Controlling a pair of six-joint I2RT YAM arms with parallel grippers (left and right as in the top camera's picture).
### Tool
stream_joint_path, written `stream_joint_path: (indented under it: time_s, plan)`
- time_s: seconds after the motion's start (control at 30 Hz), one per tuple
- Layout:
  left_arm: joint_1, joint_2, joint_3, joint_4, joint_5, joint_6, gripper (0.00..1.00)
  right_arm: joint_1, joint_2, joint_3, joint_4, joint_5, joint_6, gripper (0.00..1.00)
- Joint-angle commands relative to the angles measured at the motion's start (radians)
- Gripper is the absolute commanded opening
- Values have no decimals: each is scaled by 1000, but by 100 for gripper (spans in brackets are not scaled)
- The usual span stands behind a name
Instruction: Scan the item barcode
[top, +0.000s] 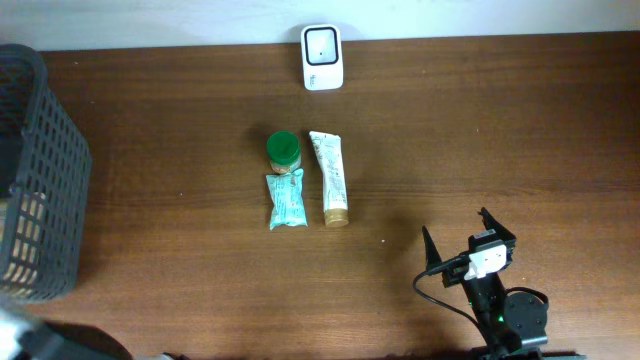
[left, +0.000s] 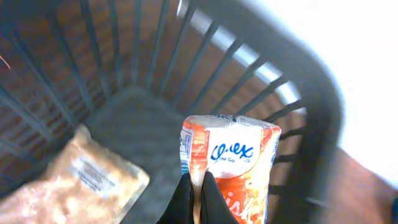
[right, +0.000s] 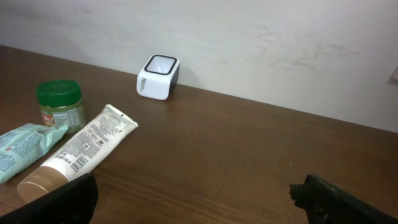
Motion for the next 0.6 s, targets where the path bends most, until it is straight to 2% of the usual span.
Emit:
stream_joint_path:
  time_s: [0.0, 0.1, 0.23, 0.37, 0.5, 0.57]
  plan:
    - [2, -138, 14, 5, 106, -51, 0, 7, -6, -8, -1, 5, 12, 98]
    - [-23, -233, 14, 6, 220, -62, 0, 7, -6, -8, -1, 5, 12, 98]
    - [-132, -274, 13, -51, 275, -60, 0, 7, -6, -8, -1, 5, 12, 98]
    - [-365, -274, -24, -131, 252, -23, 0, 7, -6, -8, -1, 4, 12, 98]
    - [-674, -269, -168, -118, 92, -24, 0, 7, -6, -8, -1, 5, 12, 98]
    - [-769, -261, -227, -98, 52, -24, 0, 7, -6, -8, -1, 5, 12, 98]
